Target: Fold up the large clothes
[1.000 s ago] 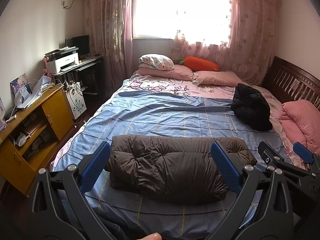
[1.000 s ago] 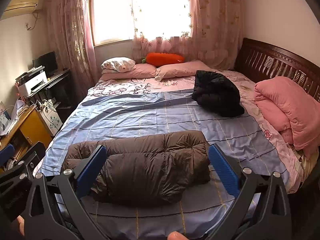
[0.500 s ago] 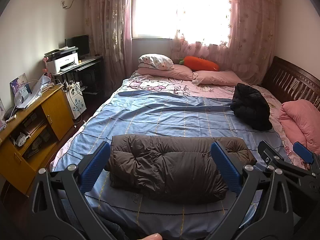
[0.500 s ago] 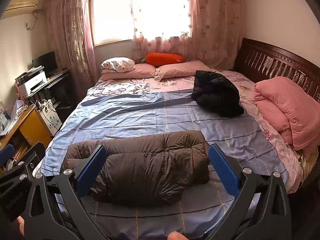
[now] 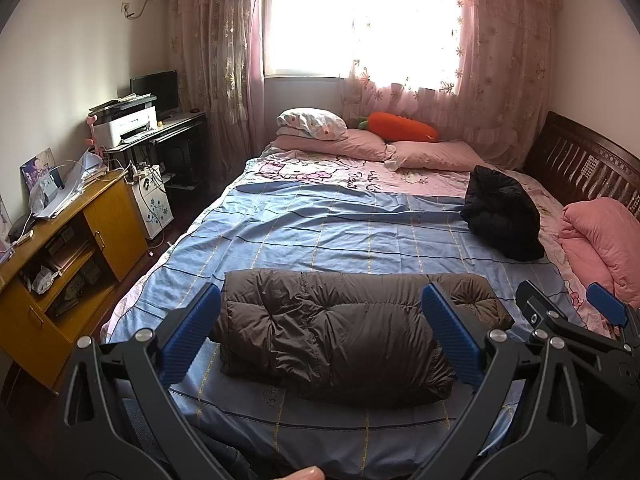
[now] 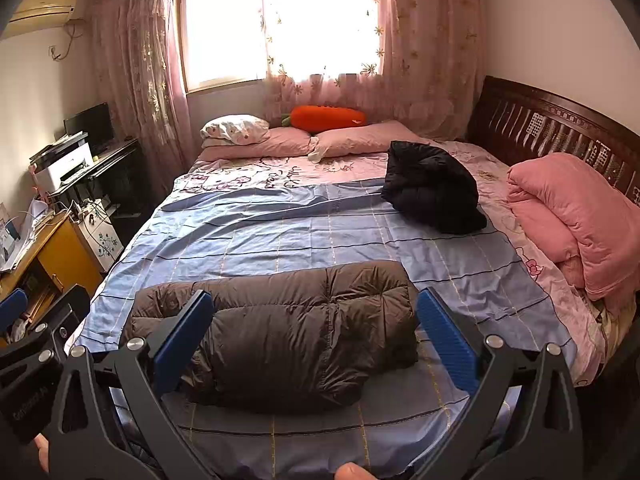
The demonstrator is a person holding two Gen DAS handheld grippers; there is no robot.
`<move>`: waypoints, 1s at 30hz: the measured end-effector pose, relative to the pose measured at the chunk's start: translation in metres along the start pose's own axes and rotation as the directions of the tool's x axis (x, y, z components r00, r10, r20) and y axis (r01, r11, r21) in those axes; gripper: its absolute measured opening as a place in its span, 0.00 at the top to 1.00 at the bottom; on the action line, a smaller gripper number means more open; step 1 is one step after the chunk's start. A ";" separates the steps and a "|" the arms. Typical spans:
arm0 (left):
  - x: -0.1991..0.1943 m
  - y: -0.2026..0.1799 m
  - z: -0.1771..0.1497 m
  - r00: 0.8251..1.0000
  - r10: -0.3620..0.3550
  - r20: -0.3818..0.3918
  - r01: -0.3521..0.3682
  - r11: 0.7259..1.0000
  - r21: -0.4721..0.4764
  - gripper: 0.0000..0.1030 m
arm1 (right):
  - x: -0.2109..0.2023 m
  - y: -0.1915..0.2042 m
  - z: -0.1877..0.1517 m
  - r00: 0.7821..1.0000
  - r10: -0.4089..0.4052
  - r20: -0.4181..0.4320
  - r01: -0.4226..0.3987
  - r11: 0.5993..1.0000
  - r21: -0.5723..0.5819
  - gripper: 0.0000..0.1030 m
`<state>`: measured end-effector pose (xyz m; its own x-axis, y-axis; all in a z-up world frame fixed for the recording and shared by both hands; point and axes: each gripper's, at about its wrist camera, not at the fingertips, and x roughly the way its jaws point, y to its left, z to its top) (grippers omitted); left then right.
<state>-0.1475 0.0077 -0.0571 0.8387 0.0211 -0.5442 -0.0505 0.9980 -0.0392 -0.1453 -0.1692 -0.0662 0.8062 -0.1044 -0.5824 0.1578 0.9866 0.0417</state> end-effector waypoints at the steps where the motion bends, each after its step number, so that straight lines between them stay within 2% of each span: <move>1: 0.000 0.000 0.000 1.000 0.000 0.000 0.000 1.000 -0.001 0.02 | 0.000 0.000 0.000 1.000 0.000 0.000 0.000 1.000 0.000 0.01; 30: -0.006 0.012 -0.006 0.999 -0.041 -0.013 0.041 0.999 0.006 0.02 | 0.000 0.000 0.000 1.000 -0.008 0.001 0.008 1.000 -0.001 0.01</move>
<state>-0.1568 0.0188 -0.0594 0.8329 -0.0210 -0.5530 -0.0124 0.9983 -0.0565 -0.1455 -0.1694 -0.0666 0.8052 -0.1121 -0.5823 0.1638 0.9858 0.0367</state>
